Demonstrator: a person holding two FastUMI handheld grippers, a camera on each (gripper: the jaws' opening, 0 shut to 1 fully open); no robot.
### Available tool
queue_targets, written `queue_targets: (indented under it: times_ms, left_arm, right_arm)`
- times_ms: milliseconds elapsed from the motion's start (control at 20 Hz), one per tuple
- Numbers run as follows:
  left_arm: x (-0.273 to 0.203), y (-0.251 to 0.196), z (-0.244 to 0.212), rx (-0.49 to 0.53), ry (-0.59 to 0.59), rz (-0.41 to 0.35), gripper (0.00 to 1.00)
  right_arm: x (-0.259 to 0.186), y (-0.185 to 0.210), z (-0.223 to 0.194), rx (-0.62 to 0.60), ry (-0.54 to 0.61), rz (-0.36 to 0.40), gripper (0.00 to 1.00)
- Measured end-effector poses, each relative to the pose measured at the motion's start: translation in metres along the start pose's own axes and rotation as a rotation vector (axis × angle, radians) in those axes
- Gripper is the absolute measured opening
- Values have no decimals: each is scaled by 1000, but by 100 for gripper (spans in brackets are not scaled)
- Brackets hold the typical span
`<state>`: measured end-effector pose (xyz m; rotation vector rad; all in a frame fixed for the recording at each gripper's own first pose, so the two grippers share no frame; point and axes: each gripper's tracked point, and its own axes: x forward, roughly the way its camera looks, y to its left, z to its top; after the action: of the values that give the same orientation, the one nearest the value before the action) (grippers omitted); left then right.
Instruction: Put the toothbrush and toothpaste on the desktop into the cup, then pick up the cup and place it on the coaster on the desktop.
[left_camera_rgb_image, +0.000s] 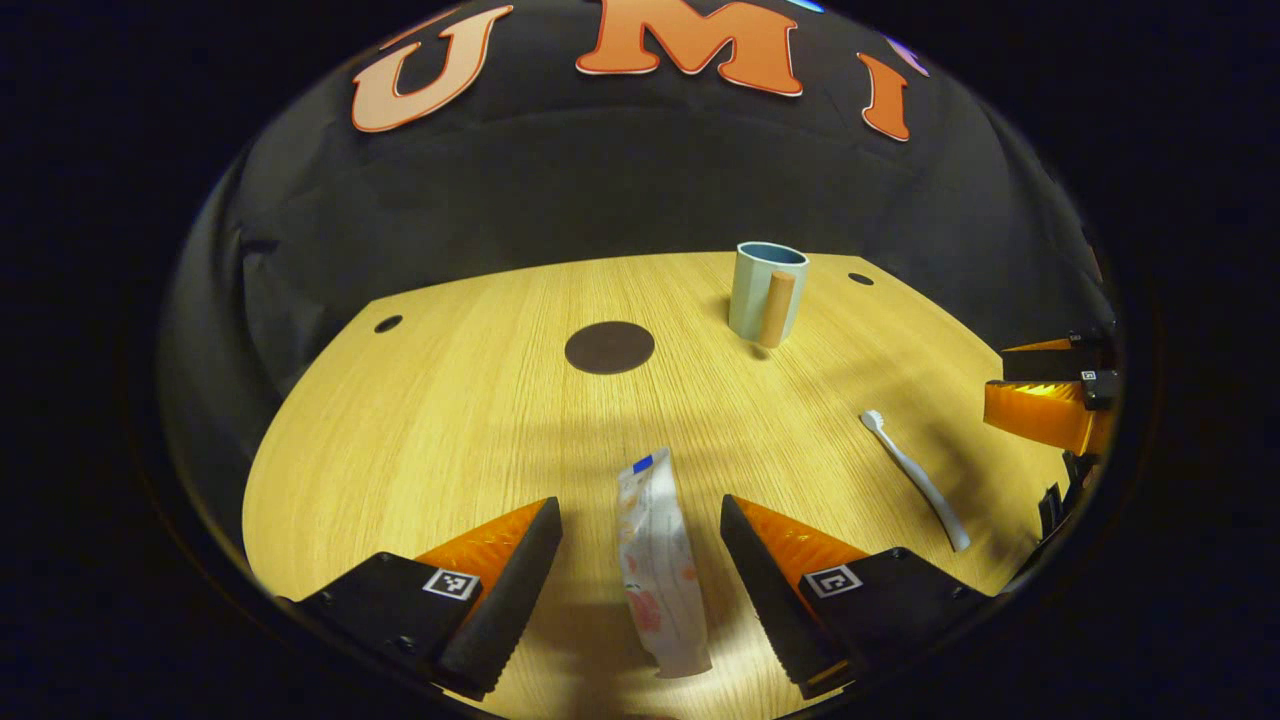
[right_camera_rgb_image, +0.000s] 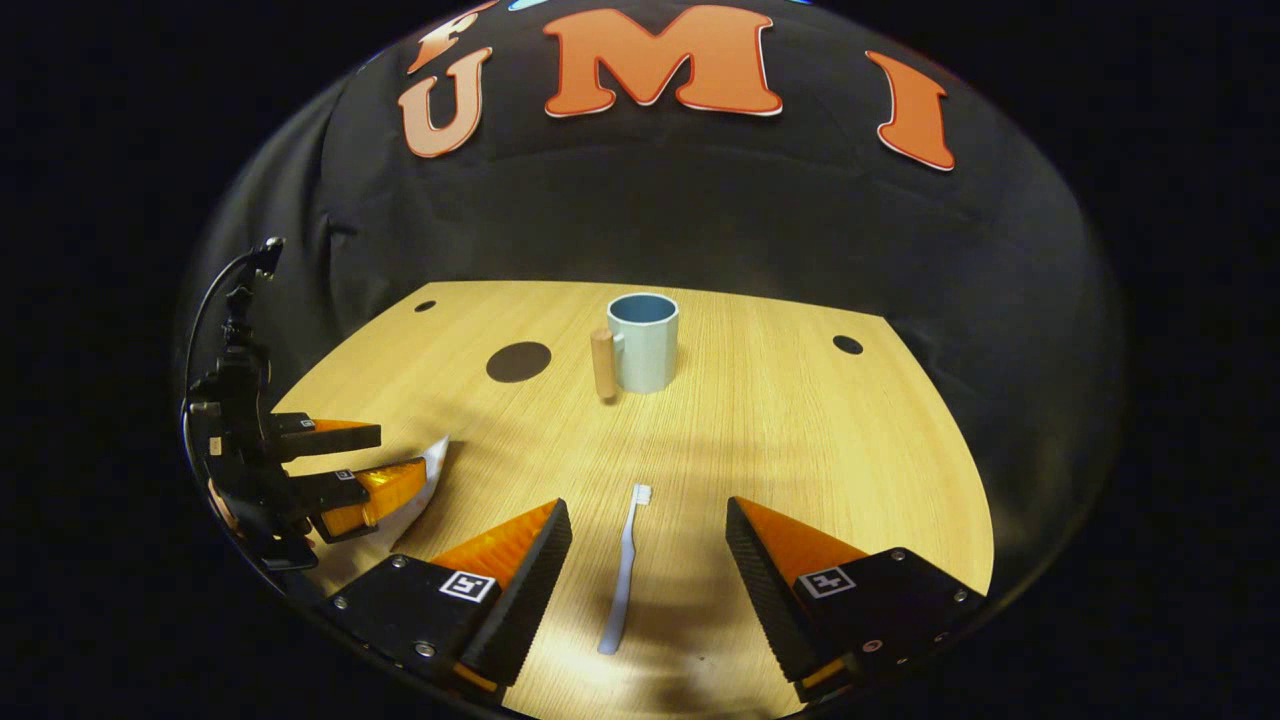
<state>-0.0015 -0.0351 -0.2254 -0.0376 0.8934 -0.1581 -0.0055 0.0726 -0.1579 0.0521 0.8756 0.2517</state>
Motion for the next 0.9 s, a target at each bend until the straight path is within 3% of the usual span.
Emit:
queue_targets:
  times_ms: [500, 600, 900]
  left_arm:
    - [13, -4, -15, -13, 136, -21, 100]
    - [12, -4, -19, -23, 159, -24, 100]
    - [14, -5, -21, -24, 175, -17, 97]
  right_arm:
    - [22, 19, -40, -32, 196, 34, 70]
    - [28, 19, -48, -21, 232, 27, 70]
    - [43, 16, -69, -4, 319, 8, 50]
